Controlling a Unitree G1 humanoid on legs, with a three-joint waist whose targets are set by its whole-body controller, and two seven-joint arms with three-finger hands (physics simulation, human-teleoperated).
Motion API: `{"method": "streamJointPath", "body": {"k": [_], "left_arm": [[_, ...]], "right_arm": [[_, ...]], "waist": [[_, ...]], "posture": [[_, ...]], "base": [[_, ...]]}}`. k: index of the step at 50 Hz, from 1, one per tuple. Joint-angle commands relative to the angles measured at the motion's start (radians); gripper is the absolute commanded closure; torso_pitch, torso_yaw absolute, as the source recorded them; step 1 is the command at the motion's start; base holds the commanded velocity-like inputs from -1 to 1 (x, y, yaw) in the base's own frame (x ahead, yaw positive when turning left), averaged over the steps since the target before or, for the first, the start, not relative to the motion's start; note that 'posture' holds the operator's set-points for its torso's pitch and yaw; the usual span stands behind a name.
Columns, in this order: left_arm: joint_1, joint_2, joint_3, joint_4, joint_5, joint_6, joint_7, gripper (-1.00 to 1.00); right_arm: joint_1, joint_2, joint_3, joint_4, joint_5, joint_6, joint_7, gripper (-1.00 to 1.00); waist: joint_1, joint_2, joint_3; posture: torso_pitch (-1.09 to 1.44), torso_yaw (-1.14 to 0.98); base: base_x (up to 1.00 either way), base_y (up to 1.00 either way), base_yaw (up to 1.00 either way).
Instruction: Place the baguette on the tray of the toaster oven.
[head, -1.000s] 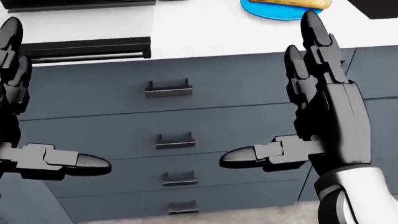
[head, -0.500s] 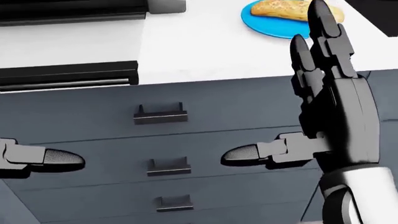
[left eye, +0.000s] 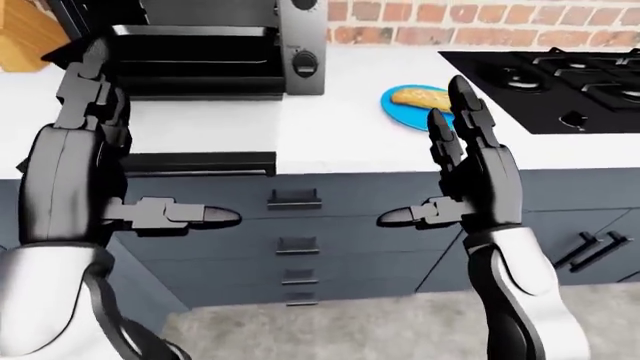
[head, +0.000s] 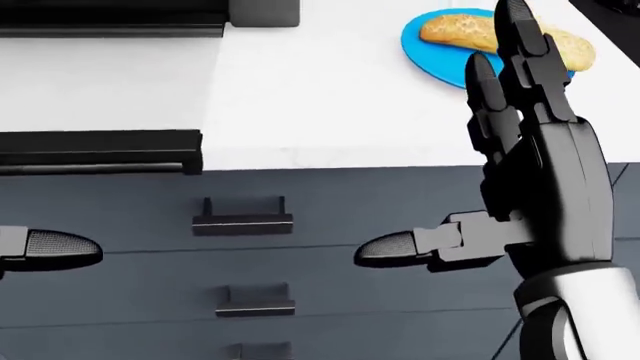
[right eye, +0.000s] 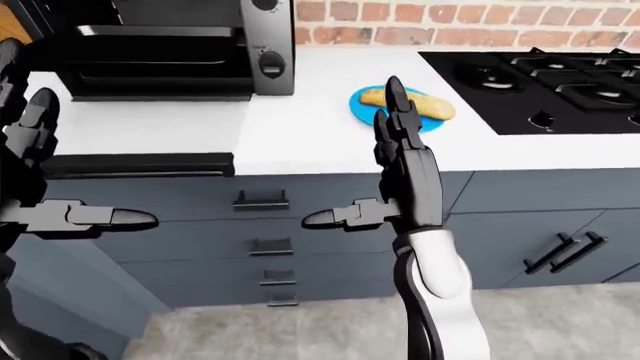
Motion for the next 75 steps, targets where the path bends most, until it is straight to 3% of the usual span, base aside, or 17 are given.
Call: {"method": "streamJointPath", "body": {"k": [1, 10, 17, 21, 22, 25, 32, 36, 37, 44, 48, 50, 59, 63, 64, 67, 75], "left_arm": [[-0.042, -0.008, -0.010, -0.015, 0.108, -0.028, -0.079, -1.00], [-0.071, -0.050, -0.013, -0.015, 0.216, -0.054, -0.167, -1.00], [-0.115, -0.046, -0.019, -0.015, 0.283, -0.048, -0.225, -1.00], [-0.154, -0.043, -0.035, -0.015, 0.349, -0.057, -0.275, -1.00], [-0.162, -0.045, -0.033, -0.015, 0.358, -0.060, -0.283, -1.00], [-0.163, -0.041, -0.040, -0.015, 0.358, -0.072, -0.279, -1.00], [-0.177, -0.037, -0.045, -0.015, 0.369, -0.076, -0.284, -1.00], [-0.187, -0.026, -0.047, -0.015, 0.381, -0.065, -0.297, -1.00], [-0.189, -0.023, -0.048, -0.015, 0.379, -0.063, -0.295, -1.00], [-0.201, -0.009, -0.051, -0.015, 0.389, -0.056, -0.304, -1.00], [-0.202, -0.024, -0.035, -0.015, 0.399, -0.077, -0.320, -1.00], [-0.199, -0.026, -0.033, -0.015, 0.400, -0.083, -0.320, -1.00], [-0.184, -0.021, -0.040, -0.015, 0.381, -0.087, -0.295, -1.00], [-0.188, -0.016, -0.047, -0.015, 0.389, -0.079, -0.297, -1.00], [-0.186, -0.016, -0.048, -0.015, 0.391, -0.080, -0.298, -1.00], [-0.193, -0.021, -0.050, -0.015, 0.408, -0.084, -0.311, -1.00], [-0.194, -0.036, -0.039, -0.015, 0.432, -0.114, -0.330, -1.00]], "right_arm": [[-0.017, -0.005, -0.005, -0.031, 0.000, -0.031, -0.001, -1.00], [-0.001, -0.005, -0.001, -0.034, -0.011, -0.046, 0.010, -1.00], [0.005, 0.000, -0.004, -0.037, -0.006, -0.044, 0.011, -1.00], [0.006, 0.000, -0.004, -0.033, -0.004, -0.050, 0.011, -1.00], [0.006, 0.000, -0.004, -0.032, -0.004, -0.050, 0.010, -1.00], [0.007, 0.003, -0.002, -0.021, -0.003, -0.061, 0.009, -1.00], [0.012, 0.000, -0.007, -0.025, 0.006, -0.062, 0.010, -1.00], [0.004, 0.000, -0.003, -0.021, 0.004, -0.061, 0.007, -1.00], [0.002, 0.000, -0.004, -0.025, 0.006, -0.055, 0.007, -1.00], [0.006, -0.001, 0.001, -0.037, 0.004, -0.051, 0.012, -1.00], [0.004, 0.002, 0.004, -0.028, -0.001, -0.057, 0.010, -1.00], [0.002, 0.003, 0.007, -0.030, -0.003, -0.054, 0.009, -1.00], [0.018, 0.003, 0.005, -0.029, -0.002, -0.070, 0.018, -1.00], [0.018, 0.005, 0.004, -0.023, -0.001, -0.075, 0.019, -1.00], [0.018, 0.006, 0.002, -0.022, 0.001, -0.074, 0.019, -1.00], [0.022, 0.006, 0.003, -0.018, 0.000, -0.083, 0.020, -1.00], [0.026, 0.008, 0.008, -0.013, -0.002, -0.092, 0.020, -1.00]], "waist": [[-0.001, 0.004, -0.019], [0.010, -0.006, -0.009], [0.002, 0.030, -0.004], [-0.001, -0.024, -0.002], [-0.005, -0.005, -0.010], [-0.011, -0.036, 0.002], [-0.002, 0.017, 0.017], [-0.004, 0.120, -0.020], [0.000, 0.069, -0.005], [-0.007, 0.048, -0.008], [0.000, -0.003, 0.006], [0.003, -0.057, -0.008], [-0.003, 0.008, 0.010], [-0.014, 0.105, -0.012], [-0.003, 0.065, -0.003], [-0.001, 0.074, 0.001], [0.010, -0.024, 0.005]], "posture": [[0.00, 0.00], [0.00, 0.00], [0.00, 0.00], [0.00, 0.00], [0.00, 0.00], [0.00, 0.00], [0.00, 0.00], [0.00, 0.00], [0.00, 0.00], [0.00, 0.00], [0.00, 0.00], [0.00, 0.00], [0.00, 0.00], [0.00, 0.00], [0.00, 0.00], [0.00, 0.00], [0.00, 0.00]], "base": [[0.00, 0.00, 0.00], [0.01, 0.00, 0.00], [0.06, 0.00, 0.00], [0.06, 0.00, 0.00], [0.06, 0.00, 0.00], [0.07, 0.00, 0.00], [0.06, 0.00, 0.00], [0.06, 0.00, 0.00], [0.07, 0.00, 0.00], [0.08, 0.00, 0.00], [0.15, 0.00, 0.00], [0.16, 0.00, 0.00], [0.17, 0.00, 0.00], [0.23, 0.00, 0.00], [0.23, 0.00, 0.00], [0.27, 0.00, 0.00], [0.32, 0.00, 0.00]]}}
